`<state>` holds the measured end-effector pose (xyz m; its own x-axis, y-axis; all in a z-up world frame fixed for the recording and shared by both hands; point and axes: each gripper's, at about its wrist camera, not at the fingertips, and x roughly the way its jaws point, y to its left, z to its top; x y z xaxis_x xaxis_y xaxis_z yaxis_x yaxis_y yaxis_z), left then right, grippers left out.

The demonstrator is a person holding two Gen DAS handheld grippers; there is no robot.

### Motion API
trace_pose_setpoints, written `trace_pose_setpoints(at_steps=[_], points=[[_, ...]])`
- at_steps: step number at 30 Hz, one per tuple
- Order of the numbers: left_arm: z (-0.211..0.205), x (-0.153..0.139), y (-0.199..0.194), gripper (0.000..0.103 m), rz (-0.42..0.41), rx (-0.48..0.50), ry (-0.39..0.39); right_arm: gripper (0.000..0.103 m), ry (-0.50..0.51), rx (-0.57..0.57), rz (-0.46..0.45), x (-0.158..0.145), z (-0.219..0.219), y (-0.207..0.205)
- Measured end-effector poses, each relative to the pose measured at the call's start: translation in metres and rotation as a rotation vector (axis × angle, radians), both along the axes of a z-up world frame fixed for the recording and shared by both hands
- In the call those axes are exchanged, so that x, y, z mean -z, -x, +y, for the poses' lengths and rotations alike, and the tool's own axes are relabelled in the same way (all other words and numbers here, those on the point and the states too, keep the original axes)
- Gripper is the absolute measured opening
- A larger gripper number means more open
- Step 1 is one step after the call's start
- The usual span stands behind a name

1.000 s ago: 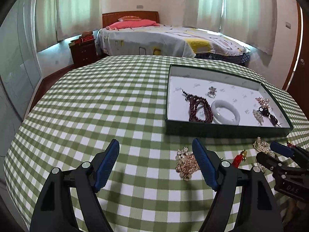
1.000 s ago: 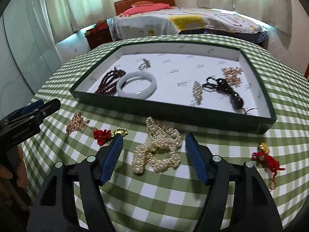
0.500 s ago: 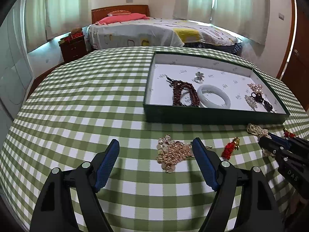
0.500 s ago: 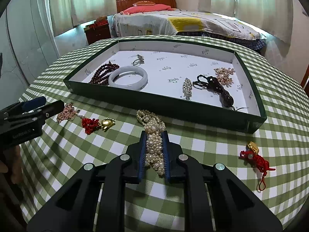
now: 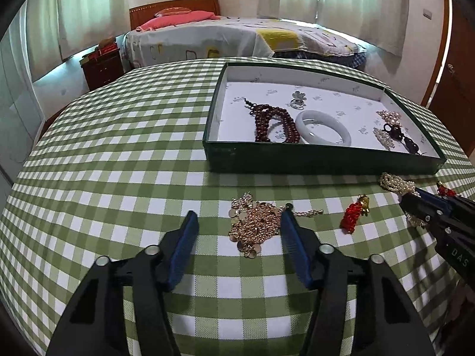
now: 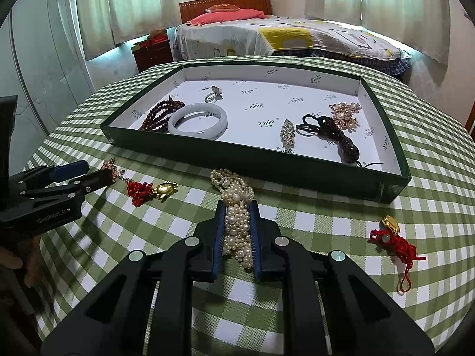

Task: Organize jewelry
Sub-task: 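Grasp the white pearl necklace with the right gripper while the left gripper grasps the gold chain necklace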

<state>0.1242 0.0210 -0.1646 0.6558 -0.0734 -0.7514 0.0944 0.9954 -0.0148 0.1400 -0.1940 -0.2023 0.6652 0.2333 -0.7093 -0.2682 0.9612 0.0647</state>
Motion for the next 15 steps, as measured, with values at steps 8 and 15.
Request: trace_pose_setpoints(at_steps=[8, 15], points=[[-0.0111, 0.0001, -0.0021, 0.034, -0.02, 0.058, -0.011, 0.016, -0.001, 0.001, 0.0, -0.0001, -0.0001, -0.0003], [-0.006, 0.0001, -0.0002, 0.018, -0.036, 0.049, 0.006, 0.016, -0.008, 0.004, -0.004, -0.0008, 0.0019, -0.001]])
